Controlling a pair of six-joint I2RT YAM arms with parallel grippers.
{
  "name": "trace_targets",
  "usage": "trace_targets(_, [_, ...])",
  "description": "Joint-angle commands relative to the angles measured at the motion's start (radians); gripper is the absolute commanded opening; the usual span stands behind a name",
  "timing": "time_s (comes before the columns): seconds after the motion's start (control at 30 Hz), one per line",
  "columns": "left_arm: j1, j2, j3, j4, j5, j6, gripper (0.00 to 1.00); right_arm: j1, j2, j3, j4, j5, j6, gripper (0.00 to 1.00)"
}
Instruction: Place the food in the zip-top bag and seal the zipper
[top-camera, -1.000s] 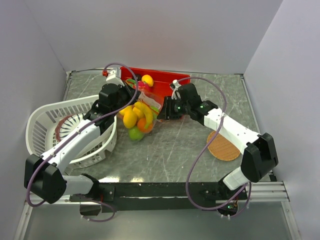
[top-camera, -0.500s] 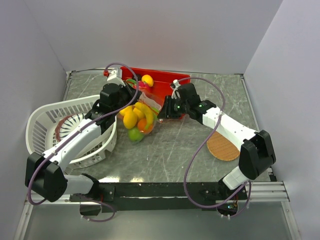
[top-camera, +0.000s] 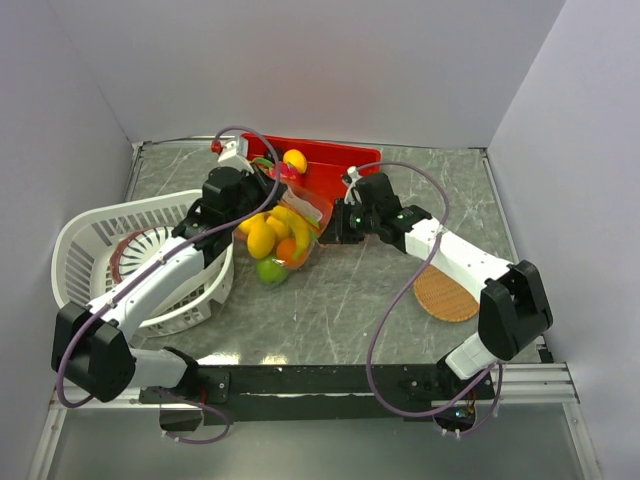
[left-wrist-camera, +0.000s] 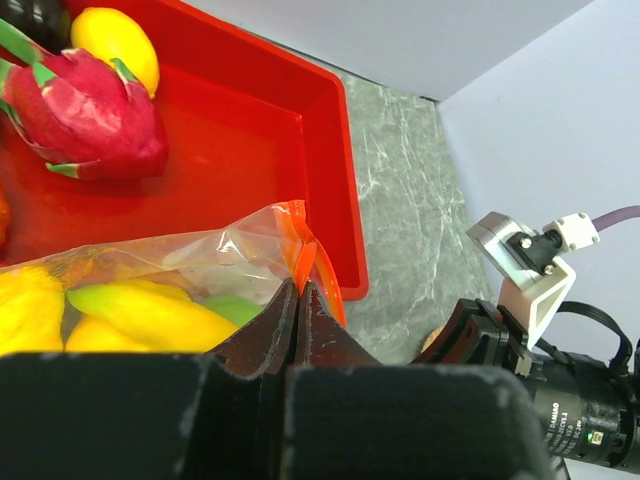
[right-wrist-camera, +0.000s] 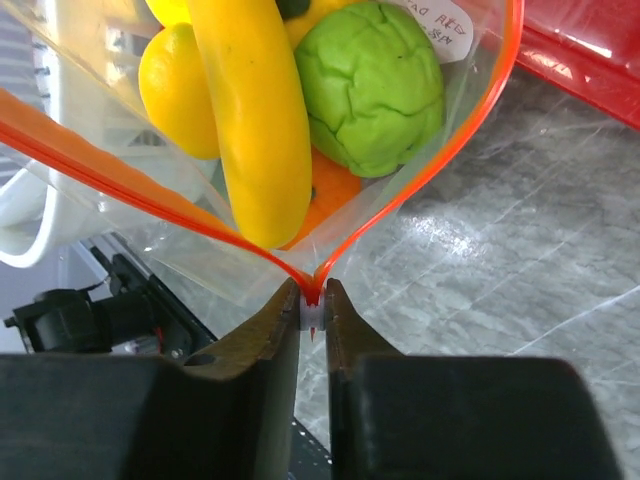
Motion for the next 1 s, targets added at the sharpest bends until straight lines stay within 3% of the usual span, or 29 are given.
trace_targets(0.0, [-0.007,0.0,0.005,0.089,0.063,-0.005,0.01,-0.007,-0.075,0.002,-0.01,0.006,-0.027,0.1])
trace_targets(0.1, [-0.029,0.016,0.017,0.083,0.093,0.011,0.05,-0.004,-0.138,0.001,-0.05,0.009,-0.038,0.07])
trace_targets(0.13, [-0.039,0.016,0.02,0.07,0.086,0.021,0.1,-0.003,-0.182,-0.008,-0.074,0.011,-0.045,0.07])
trace_targets(0.2, [-0.071,0.003,0.02,0.065,0.054,0.037,0.34,-0.003,-0.239,-0.03,-0.108,0.025,-0.053,0.07])
trace_targets(0.23, [-0.083,-0.021,0.018,0.047,0.036,0.056,0.61,-0.001,-0.296,-0.059,-0.134,0.037,-0.061,0.07])
trace_targets(0.33, [-0.132,-0.101,-0.008,0.031,-0.041,0.106,0.77,-0.001,-0.371,-0.073,-0.206,0.048,-0.059,0.07])
trace_targets(0.47, [-0.224,-0.231,-0.077,0.008,-0.148,0.159,0.72,0.002,-0.404,-0.025,-0.26,0.038,-0.019,0.06])
trace_targets(0.63, [-0.359,-0.386,-0.185,0.031,-0.174,0.187,0.49,0.002,-0.358,0.119,-0.404,0.084,0.016,0.0])
trace_targets(0.7, [-0.42,-0.409,-0.21,0.042,-0.173,0.201,0.46,0.004,-0.339,0.166,-0.445,0.08,0.037,0.0])
trace_targets(0.9, [-0.568,-0.405,-0.284,0.072,-0.256,0.225,0.44,0.002,-0.316,0.196,-0.547,0.043,0.128,0.0])
trace_targets(0.97, [-0.609,-0.38,-0.293,0.098,-0.295,0.228,0.5,0.002,-0.318,0.187,-0.576,0.031,0.154,0.0])
